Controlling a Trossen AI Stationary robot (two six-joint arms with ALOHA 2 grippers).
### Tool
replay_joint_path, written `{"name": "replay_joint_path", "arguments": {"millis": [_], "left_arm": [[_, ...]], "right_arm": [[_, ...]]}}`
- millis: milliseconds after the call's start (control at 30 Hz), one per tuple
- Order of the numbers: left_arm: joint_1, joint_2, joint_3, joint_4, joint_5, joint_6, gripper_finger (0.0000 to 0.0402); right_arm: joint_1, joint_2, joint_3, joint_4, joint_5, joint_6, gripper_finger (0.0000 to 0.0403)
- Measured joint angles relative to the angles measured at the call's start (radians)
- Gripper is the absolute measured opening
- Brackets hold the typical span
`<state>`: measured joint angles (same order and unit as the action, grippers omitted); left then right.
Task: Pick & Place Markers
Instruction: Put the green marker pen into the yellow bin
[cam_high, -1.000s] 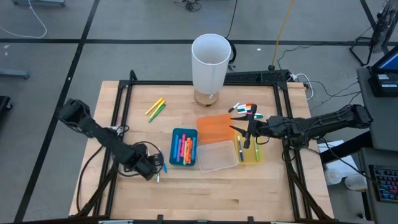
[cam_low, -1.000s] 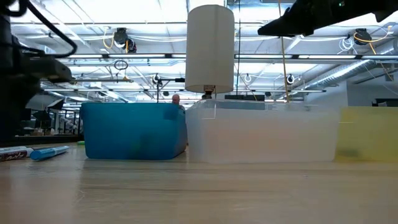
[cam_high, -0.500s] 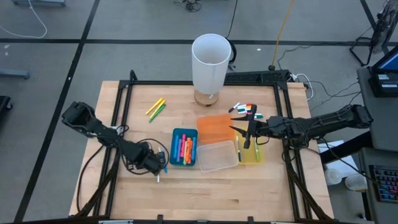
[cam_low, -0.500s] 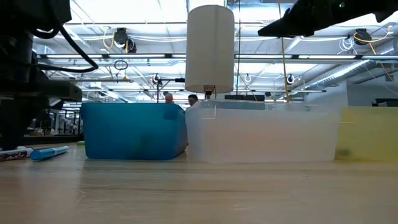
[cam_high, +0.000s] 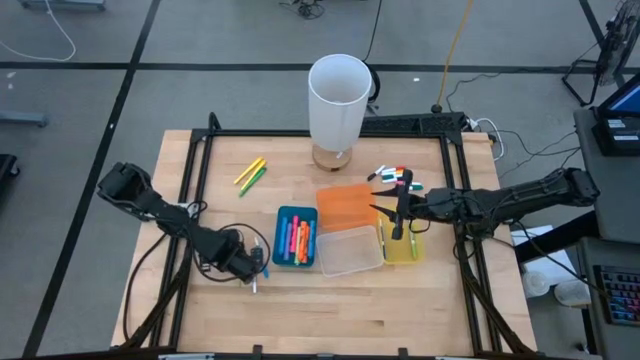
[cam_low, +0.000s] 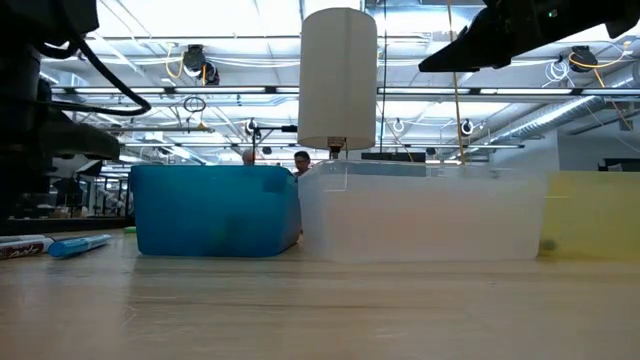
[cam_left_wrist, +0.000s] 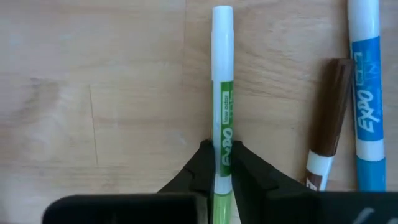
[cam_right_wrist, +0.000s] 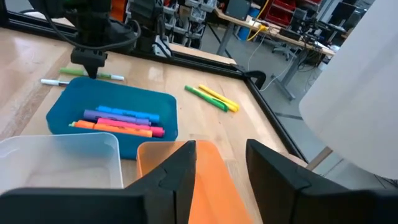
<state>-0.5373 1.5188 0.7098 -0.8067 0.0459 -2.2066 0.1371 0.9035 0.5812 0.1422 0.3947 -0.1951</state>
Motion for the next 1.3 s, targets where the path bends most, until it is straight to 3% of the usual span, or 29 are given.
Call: {"name": "replay_joint_path", "arguments": {"millis": [133, 400, 600, 767, 900, 1033, 1200, 1300], "left_arm": [[-0.021, -0.057, 0.016, -0.043, -0.132, 0.028, 0.0028], [-0.060, -0.178, 0.175, -0.119, -0.548, 0.232, 0.0028], [-0.055, -0.188, 0.315, -0.095, -0.853, 0.607, 0.0028], [-0.018, -0.188, 0.372, 0.090, -1.021, 1.042, 0.0029], [0.021, -0.188, 0.376, 0.362, -1.029, 1.467, 0.0030], [0.066, -0.178, 0.376, 0.570, -0.962, 1.748, 0.0031], [0.113, -0.177, 0.376, 0.630, -0.836, 1.877, 0.0032], [0.141, -0.176, 0.376, 0.624, -0.789, 1.884, 0.0032]], "right_arm": [[0.000, 0.000, 0.000, 0.003, 0.000, 0.000, 0.0131], [0.000, 0.000, 0.000, 0.007, -0.003, 0.030, 0.0130], [0.000, 0.042, 0.000, 0.080, -0.018, 0.107, 0.0130], [0.000, 0.168, 0.000, 0.276, -0.189, 0.088, 0.0130], [0.000, 0.302, 0.000, 0.531, -0.243, 0.007, 0.0130], [0.000, 0.422, 0.000, 0.788, -0.243, -0.053, 0.0130], [-0.010, 0.507, 0.003, 1.031, -0.335, -0.024, 0.0130], [-0.032, 0.533, 0.051, 1.021, -0.390, 0.043, 0.0130]]}}
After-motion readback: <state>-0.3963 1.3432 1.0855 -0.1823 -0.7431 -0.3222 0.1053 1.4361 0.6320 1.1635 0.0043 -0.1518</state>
